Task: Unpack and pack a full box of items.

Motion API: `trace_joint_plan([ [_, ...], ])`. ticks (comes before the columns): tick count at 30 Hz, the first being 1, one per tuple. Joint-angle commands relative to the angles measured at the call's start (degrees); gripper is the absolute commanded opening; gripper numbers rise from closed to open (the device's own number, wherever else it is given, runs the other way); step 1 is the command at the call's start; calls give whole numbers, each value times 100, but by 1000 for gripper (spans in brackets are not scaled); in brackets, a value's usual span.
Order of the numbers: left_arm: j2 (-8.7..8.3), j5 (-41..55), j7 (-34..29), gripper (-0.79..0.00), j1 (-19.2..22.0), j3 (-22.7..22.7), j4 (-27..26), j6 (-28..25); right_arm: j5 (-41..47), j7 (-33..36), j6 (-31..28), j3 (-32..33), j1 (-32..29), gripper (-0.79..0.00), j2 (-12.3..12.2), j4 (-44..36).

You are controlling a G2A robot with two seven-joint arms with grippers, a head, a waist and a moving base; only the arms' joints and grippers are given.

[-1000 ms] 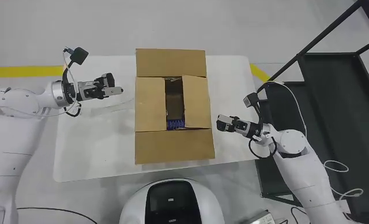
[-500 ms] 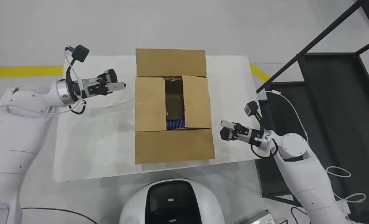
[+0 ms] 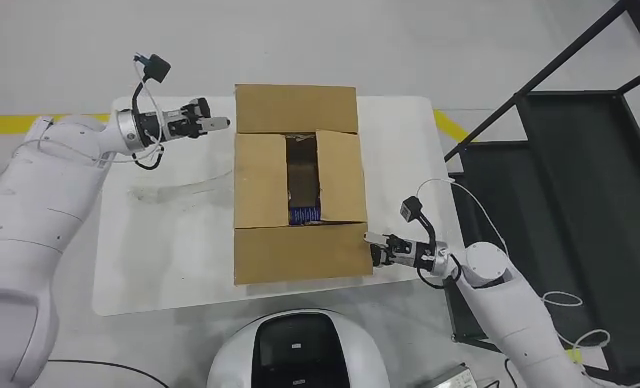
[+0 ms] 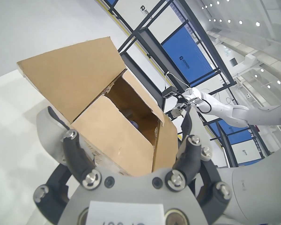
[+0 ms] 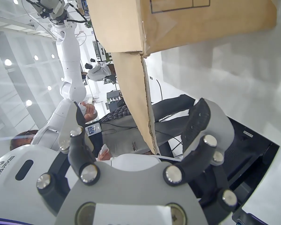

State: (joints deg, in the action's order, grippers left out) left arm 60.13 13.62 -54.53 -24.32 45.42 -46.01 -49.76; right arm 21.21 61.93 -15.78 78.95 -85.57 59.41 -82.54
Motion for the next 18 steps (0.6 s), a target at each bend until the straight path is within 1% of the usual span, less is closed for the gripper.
trace_joint_plan([
  [1,-4,-4,-3,0,-7,8,-17,3,-3,-1,1,0,-1,0,0,2],
  [7,-4,-4,-3,0,-7,8,-17,3,-5,-17,17,-13,-7,0,2,-4],
  [10,-25,-334,278,0,-84,43,-167,120,54,-1,213,-232,5,0,32,-75],
  [12,-35,-549,533,0,-148,80,-207,205,251,-7,267,-376,101,0,67,-60],
  [14,-24,-700,786,0,-180,103,-215,168,552,-45,294,-511,221,0,112,-17],
  [18,66,-716,1118,0,-177,59,35,109,1498,1,311,-651,433,0,201,28],
])
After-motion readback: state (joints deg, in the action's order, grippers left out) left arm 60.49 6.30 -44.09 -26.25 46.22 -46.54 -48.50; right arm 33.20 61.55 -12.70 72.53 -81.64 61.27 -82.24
